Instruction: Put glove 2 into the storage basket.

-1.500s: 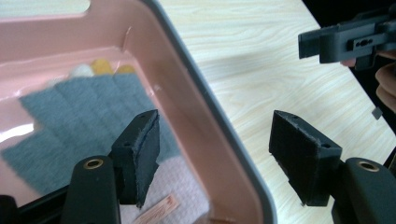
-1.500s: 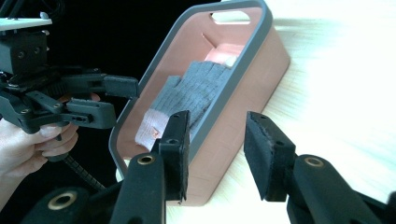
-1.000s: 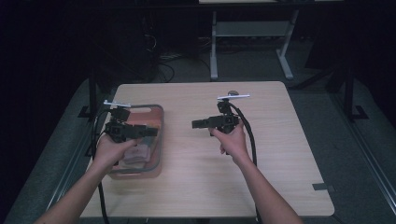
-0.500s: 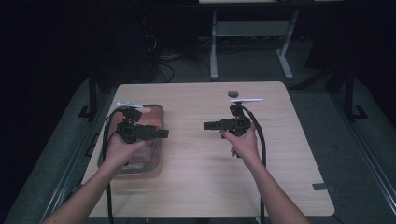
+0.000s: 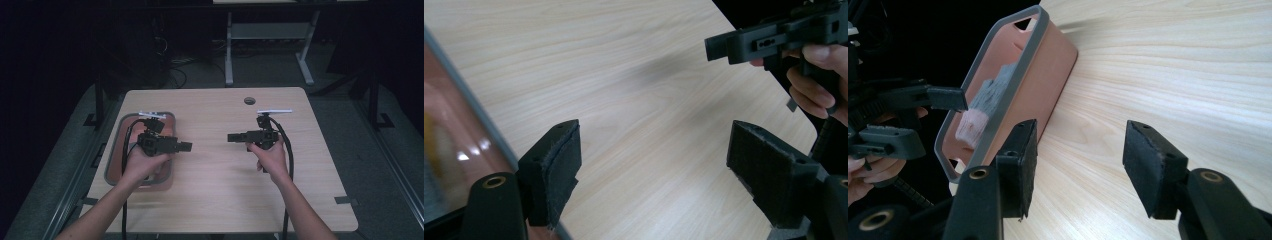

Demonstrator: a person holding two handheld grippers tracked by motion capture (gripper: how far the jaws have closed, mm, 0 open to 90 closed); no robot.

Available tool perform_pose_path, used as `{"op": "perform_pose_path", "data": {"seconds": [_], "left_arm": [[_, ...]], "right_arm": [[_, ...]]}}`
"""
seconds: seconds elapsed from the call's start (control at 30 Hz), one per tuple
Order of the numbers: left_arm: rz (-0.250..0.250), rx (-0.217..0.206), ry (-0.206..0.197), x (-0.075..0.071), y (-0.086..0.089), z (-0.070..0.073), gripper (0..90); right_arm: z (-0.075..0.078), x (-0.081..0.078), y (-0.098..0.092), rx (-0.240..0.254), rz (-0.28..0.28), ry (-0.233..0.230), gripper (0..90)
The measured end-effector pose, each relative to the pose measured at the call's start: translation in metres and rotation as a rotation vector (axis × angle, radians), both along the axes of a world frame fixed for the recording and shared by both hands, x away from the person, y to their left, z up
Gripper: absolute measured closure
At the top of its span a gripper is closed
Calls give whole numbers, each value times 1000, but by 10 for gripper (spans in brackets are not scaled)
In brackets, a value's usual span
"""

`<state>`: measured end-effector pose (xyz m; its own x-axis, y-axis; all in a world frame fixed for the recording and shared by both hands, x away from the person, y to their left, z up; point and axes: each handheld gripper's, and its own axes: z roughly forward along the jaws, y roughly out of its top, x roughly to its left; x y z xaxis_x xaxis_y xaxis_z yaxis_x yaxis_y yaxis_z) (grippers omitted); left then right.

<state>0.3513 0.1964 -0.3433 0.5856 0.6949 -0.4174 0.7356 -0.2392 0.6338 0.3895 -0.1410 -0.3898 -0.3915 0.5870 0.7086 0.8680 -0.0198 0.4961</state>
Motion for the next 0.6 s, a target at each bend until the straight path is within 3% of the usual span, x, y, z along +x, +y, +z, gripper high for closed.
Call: {"op": "perform_pose_path", "data": {"seconds": [0.6], "left_arm": [[-95,0,7,-11,-34,-13,218]], "right_arm": [[-10,-8,-32,3,-48,22,453]]}}
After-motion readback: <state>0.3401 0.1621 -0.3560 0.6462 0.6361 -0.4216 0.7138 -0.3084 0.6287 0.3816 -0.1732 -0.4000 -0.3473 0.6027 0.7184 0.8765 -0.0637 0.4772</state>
